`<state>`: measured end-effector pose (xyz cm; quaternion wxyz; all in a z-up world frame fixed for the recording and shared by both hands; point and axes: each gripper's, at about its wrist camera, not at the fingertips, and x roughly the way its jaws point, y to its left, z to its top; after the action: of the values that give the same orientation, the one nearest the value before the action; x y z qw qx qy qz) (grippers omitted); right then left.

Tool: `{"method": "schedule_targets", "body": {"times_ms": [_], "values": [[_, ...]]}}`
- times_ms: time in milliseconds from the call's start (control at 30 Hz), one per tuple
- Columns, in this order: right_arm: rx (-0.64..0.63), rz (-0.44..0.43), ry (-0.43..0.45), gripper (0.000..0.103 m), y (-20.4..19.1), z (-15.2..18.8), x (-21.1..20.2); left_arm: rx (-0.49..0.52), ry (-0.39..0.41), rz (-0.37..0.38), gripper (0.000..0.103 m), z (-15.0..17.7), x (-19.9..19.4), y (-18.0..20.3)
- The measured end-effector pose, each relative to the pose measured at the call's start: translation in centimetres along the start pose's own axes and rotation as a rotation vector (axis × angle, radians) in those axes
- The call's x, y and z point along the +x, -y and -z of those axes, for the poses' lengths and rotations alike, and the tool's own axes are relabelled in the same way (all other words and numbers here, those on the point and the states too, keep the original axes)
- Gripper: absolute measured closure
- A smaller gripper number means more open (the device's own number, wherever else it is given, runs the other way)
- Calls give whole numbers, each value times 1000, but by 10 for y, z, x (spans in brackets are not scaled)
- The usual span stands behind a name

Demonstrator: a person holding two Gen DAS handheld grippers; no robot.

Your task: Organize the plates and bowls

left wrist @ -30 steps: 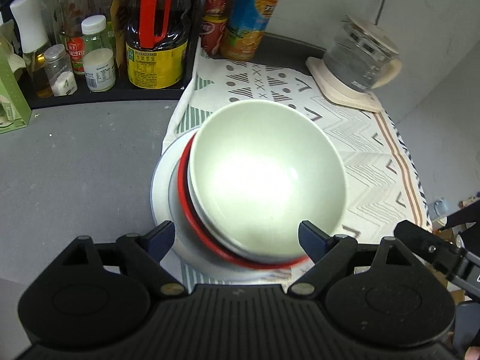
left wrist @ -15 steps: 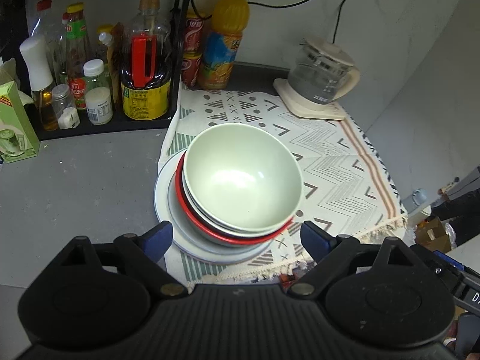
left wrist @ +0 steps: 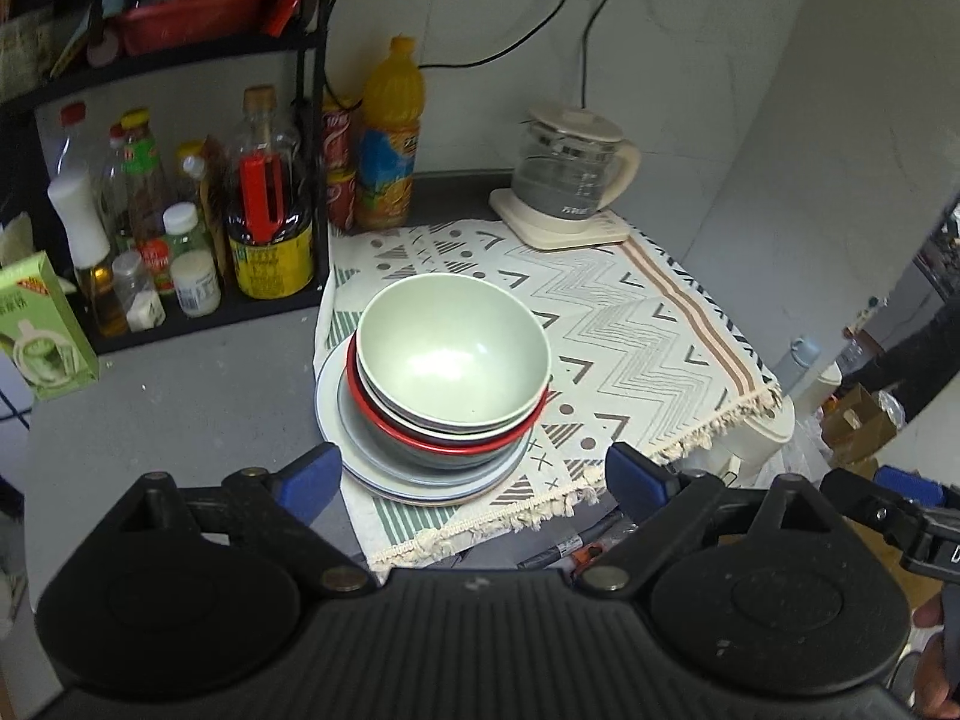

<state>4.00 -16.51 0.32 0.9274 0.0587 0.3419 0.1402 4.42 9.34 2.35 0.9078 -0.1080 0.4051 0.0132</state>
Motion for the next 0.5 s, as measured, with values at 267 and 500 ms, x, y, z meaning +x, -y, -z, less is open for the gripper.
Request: {"method": "schedule_targets", "body": {"times_ms": [267, 500], "values": [[-48, 12, 17, 0, -8, 12, -33, 36, 13, 12, 5, 15, -25, 3], [-75, 36, 15, 0, -10, 18, -49, 56, 10, 5, 3, 28, -39, 8]]}}
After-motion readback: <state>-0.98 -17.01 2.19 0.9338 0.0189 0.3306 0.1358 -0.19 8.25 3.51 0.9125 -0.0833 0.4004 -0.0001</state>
